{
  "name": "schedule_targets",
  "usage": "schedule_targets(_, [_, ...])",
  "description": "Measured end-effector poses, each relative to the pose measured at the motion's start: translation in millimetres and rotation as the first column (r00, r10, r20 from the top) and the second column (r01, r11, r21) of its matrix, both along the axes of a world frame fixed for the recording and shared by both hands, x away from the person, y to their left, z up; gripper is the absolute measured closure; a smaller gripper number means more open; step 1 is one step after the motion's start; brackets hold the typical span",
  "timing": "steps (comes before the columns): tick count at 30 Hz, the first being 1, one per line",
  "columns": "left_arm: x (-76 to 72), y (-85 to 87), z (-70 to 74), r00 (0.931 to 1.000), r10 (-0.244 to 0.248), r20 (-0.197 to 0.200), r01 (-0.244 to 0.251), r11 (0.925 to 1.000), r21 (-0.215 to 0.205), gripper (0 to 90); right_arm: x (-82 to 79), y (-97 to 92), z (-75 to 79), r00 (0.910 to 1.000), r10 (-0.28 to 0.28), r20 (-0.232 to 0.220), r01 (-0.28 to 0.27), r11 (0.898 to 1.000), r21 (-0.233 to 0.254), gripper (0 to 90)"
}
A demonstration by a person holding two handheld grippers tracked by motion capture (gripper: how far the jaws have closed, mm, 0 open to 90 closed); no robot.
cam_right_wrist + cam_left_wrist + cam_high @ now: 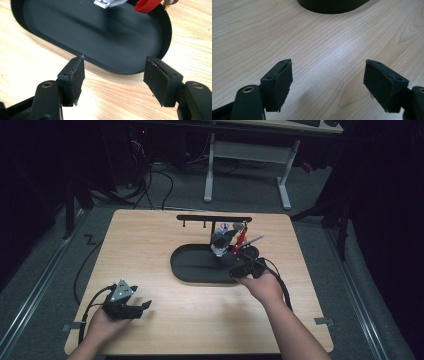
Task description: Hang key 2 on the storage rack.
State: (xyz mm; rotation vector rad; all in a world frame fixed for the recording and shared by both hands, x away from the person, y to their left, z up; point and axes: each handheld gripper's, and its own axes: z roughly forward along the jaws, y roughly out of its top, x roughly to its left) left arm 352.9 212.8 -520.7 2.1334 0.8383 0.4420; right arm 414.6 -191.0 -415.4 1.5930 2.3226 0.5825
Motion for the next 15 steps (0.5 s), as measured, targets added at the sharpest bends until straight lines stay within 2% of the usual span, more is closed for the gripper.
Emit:
schedule_targets(4, [-0.4,-1.1,-0.5,1.0,-0.004,-0.002,0.004,1.0,0.0,23.7,-16.2,-8.1,-14.0,0.9988,0.009,0.048,-0.01,1.0,0.026,31.8])
schedule_targets(5, [-0.4,-1.1,-0.5,1.0,-0.004,-0.002,0.004,1.0,0.0,23.7,-16.2,-8.1,-14.0,0.9988,0.009,0.048,-0.01,1.0,0.026,31.8])
schedule_targets(6, [-0.8,-1.6,-0.8,1.0,-0.006,-0.004,0.006,1.0,0.001,23.7,-25.4,-13.0,-24.3,0.9974,0.002,0.072,-0.005,0.999,0.032,31.5])
schedule_targets(12, [-1.4,-3.4,-2.9,0.9999,-0.013,-0.01,0.013,0.9999,-0.002,23.8,-58.9,-32.2,-63.1,0.9893,-0.022,0.145,0.011,0.997,0.078,31.0])
schedule_targets(13, [-1.4,-3.4,-2.9,0.9999,-0.013,-0.01,0.013,0.9999,-0.002,23.7,-58.9,-32.2,-63.1,0.9893,-0.022,0.145,0.011,0.997,0.078,31.0])
schedule_targets(15, [-1.4,-4.2,-4.3,0.9997,-0.015,-0.016,0.015,0.9999,0.0,23.7,-77.8,-44.1,-82.3,0.9811,-0.047,0.188,0.025,0.993,0.119,31.0])
